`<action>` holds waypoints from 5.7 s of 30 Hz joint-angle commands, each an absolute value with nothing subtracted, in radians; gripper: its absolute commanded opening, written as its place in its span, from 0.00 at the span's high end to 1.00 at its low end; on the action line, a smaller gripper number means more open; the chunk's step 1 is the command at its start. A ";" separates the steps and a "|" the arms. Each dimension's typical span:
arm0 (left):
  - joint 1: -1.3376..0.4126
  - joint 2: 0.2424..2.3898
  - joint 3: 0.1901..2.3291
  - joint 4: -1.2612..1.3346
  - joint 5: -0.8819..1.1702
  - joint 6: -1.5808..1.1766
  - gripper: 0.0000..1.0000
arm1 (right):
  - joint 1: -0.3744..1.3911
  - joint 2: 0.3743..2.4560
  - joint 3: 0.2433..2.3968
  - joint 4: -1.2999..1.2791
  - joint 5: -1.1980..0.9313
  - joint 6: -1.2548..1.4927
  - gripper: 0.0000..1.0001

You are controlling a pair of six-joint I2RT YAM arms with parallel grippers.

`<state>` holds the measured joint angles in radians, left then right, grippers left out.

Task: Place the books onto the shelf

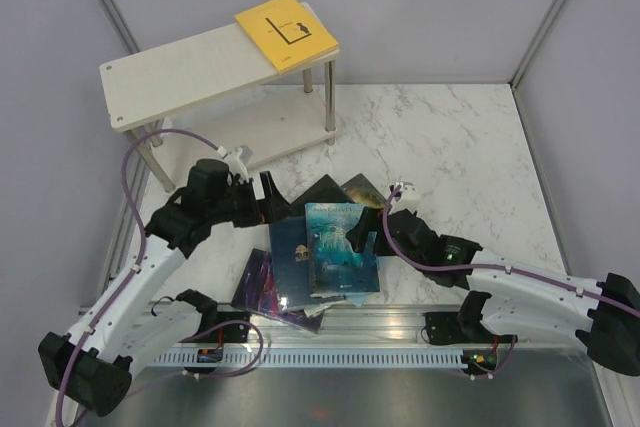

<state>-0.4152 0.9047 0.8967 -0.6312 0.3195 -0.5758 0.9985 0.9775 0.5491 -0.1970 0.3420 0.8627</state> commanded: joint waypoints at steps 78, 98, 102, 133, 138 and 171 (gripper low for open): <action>-0.726 0.808 1.119 -0.555 -0.031 -0.592 0.98 | 0.996 0.652 0.637 -0.494 0.660 0.992 0.02; 0.047 1.247 1.903 -0.699 0.451 -0.474 0.98 | 0.996 0.672 0.574 -0.407 0.542 0.979 0.04; 0.265 1.365 2.003 -0.700 0.609 -0.523 0.98 | 0.997 0.670 0.563 -0.402 0.531 0.977 0.04; 0.459 1.670 2.171 -0.795 0.336 -0.557 0.98 | 0.997 0.796 0.537 -0.295 0.479 0.934 0.04; 0.469 1.695 2.177 -0.798 0.342 -0.568 0.98 | 0.996 0.837 0.545 -0.270 0.468 0.925 0.04; 0.506 1.401 2.111 -0.859 0.186 -0.537 0.02 | 0.996 0.844 0.500 -0.239 0.431 0.930 0.04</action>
